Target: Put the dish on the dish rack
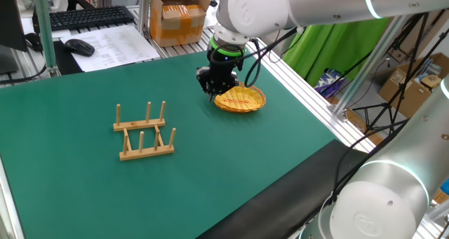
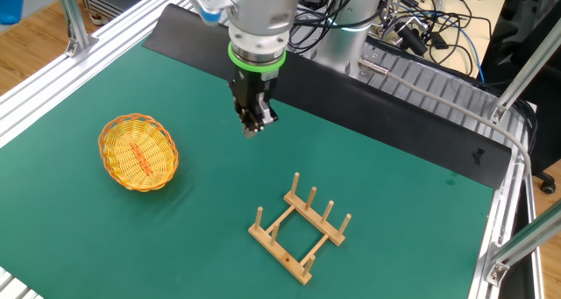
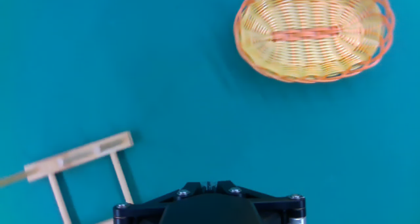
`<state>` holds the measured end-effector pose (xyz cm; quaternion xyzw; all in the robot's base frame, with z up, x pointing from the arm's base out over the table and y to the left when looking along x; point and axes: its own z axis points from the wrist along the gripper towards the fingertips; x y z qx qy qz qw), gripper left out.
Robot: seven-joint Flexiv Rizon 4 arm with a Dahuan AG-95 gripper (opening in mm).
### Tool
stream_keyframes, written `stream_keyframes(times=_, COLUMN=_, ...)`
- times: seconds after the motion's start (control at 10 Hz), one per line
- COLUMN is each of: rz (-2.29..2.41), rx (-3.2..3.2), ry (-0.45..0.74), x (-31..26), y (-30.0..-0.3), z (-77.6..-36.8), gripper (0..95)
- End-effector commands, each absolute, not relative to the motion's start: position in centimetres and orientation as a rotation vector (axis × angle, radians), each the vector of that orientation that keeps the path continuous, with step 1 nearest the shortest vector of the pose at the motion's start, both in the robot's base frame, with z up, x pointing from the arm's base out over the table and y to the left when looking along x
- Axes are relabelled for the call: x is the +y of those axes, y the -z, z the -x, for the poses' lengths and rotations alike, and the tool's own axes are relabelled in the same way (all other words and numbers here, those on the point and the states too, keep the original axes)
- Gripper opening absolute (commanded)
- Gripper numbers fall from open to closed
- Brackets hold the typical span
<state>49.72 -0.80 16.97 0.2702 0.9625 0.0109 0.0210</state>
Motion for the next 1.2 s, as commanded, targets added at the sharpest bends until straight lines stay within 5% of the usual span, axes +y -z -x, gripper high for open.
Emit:
stream_keyframes(times=0.1, rz=-0.744, rx=3.009, ry=-0.026, x=-1.0, y=-16.9, z=-49.7, gripper=0.0)
stream_keyframes(times=1.2, rz=-0.409, rx=3.077, ry=-0.03, x=-7.9, y=-18.0, z=-51.3, gripper=0.0)
